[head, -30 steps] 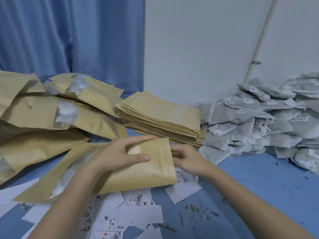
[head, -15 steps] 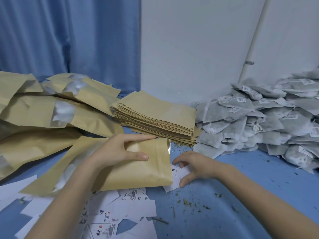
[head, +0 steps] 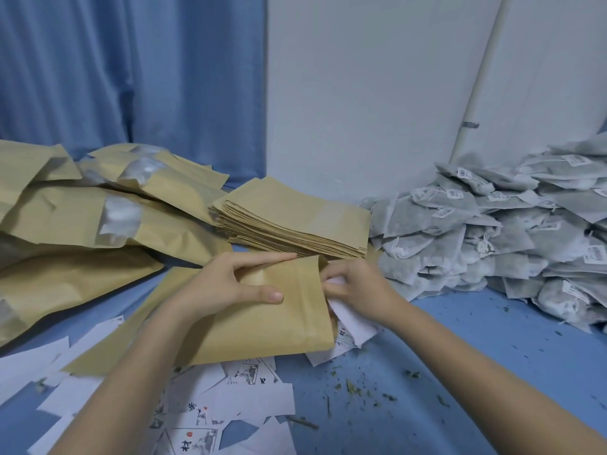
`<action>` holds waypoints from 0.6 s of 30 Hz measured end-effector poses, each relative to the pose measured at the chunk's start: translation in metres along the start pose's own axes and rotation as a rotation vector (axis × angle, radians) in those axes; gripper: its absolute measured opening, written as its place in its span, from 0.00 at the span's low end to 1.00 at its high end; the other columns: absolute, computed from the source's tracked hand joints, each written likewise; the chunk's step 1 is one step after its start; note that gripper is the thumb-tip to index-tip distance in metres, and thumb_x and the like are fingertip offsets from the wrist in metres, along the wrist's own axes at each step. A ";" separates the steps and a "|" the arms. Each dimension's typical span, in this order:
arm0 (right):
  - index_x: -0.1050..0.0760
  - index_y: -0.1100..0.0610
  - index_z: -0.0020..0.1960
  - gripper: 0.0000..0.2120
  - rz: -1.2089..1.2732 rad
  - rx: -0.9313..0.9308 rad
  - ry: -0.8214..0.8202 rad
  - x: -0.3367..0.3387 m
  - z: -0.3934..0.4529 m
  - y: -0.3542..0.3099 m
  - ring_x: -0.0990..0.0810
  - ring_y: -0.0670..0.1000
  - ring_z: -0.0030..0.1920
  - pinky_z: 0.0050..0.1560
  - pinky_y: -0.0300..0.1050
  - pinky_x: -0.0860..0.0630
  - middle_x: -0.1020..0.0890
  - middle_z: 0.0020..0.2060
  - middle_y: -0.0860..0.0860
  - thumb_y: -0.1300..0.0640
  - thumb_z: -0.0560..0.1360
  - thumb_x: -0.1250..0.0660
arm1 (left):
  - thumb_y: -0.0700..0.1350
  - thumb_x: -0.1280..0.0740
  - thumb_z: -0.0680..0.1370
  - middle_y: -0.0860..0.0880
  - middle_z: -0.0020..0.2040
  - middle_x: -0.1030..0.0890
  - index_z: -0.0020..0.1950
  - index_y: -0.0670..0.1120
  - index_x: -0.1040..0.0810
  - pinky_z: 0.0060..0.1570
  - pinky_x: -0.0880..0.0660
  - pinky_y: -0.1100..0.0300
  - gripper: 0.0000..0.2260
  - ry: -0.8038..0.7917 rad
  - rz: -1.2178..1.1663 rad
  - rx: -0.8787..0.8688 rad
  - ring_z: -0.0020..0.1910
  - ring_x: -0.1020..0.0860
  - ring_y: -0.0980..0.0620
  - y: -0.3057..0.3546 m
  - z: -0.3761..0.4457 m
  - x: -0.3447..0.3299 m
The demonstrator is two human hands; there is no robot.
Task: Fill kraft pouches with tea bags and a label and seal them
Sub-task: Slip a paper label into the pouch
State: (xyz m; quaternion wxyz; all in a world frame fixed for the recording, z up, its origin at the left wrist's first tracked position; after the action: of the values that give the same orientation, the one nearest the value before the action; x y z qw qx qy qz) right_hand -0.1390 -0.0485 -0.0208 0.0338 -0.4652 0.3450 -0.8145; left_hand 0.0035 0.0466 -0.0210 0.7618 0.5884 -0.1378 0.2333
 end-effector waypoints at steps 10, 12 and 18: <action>0.26 0.71 0.56 0.10 0.064 -0.431 -0.329 -0.008 0.015 -0.008 0.30 0.52 0.42 0.38 0.38 0.31 0.25 0.43 0.60 0.67 0.77 0.40 | 0.56 0.20 0.61 0.70 0.66 0.30 0.66 0.67 0.31 0.62 0.39 0.75 0.36 -0.045 0.081 -0.082 0.67 0.35 0.70 0.034 0.006 -0.025; 0.24 0.63 0.45 0.08 0.254 -0.490 -0.249 0.005 0.018 -0.013 0.29 0.48 0.35 0.30 0.33 0.30 0.27 0.37 0.54 0.66 0.78 0.41 | 0.65 0.24 0.57 0.68 0.74 0.45 0.71 0.72 0.45 0.69 0.47 0.67 0.47 -0.047 0.293 -0.091 0.73 0.48 0.69 0.040 0.002 -0.035; 0.26 0.66 0.50 0.06 0.377 -0.530 -0.261 0.015 0.023 -0.026 0.25 0.53 0.35 0.32 0.41 0.27 0.27 0.37 0.57 0.64 0.78 0.39 | 0.68 0.34 0.66 0.55 0.78 0.56 0.74 0.63 0.58 0.74 0.49 0.51 0.45 0.154 0.657 -0.325 0.77 0.54 0.52 0.075 -0.013 -0.050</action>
State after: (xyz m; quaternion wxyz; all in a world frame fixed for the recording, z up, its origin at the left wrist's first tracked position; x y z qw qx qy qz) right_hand -0.1225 -0.0469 0.0130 0.1055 -0.4859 0.6172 -0.6098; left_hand -0.0785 0.0645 0.0141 0.7377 0.3650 -0.2970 0.4841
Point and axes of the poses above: each hand's wrist, its own z-axis towards the middle knuckle, its own x-axis out of the back of the hand, y = z × x, the point moved 7 cm from there along z, towards the middle knuckle
